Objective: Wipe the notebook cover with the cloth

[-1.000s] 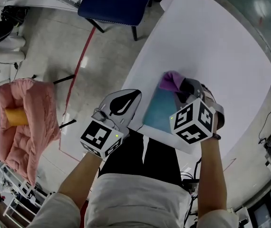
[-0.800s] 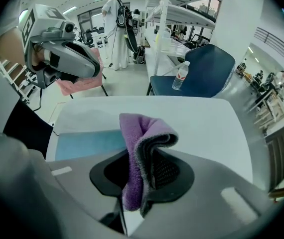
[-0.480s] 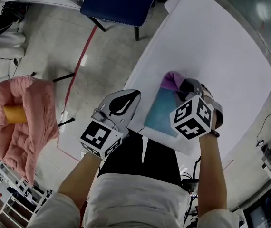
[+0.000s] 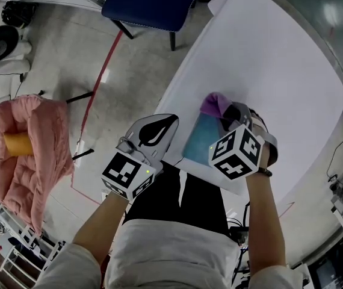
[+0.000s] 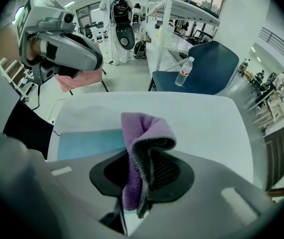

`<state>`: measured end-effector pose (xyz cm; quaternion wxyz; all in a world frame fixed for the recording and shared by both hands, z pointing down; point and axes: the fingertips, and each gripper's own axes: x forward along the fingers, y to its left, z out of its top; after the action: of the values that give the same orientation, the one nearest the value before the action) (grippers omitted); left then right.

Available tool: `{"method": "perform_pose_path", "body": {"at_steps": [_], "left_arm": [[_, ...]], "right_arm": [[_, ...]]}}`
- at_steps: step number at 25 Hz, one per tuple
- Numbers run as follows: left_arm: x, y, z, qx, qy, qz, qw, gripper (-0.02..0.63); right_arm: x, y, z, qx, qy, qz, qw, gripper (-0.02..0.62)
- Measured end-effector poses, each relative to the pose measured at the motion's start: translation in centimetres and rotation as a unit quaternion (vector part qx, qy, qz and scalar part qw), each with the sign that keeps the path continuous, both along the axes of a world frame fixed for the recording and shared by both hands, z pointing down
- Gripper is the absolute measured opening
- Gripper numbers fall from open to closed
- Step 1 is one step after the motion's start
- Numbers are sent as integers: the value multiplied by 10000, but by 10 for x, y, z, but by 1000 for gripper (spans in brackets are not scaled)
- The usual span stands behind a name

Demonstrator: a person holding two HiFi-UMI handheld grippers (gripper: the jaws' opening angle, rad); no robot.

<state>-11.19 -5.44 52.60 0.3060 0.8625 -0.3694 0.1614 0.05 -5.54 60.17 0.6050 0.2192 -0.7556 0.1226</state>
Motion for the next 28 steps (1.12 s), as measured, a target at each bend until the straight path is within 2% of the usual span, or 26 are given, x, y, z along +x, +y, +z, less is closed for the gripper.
{"method": "perform_pose_path", "body": {"at_steps": [28], "left_arm": [[7,37,-2,48,7,66,10000,0]], "right_arm": [[-26,87,4,-451,-295,-170,9984,107]]}}
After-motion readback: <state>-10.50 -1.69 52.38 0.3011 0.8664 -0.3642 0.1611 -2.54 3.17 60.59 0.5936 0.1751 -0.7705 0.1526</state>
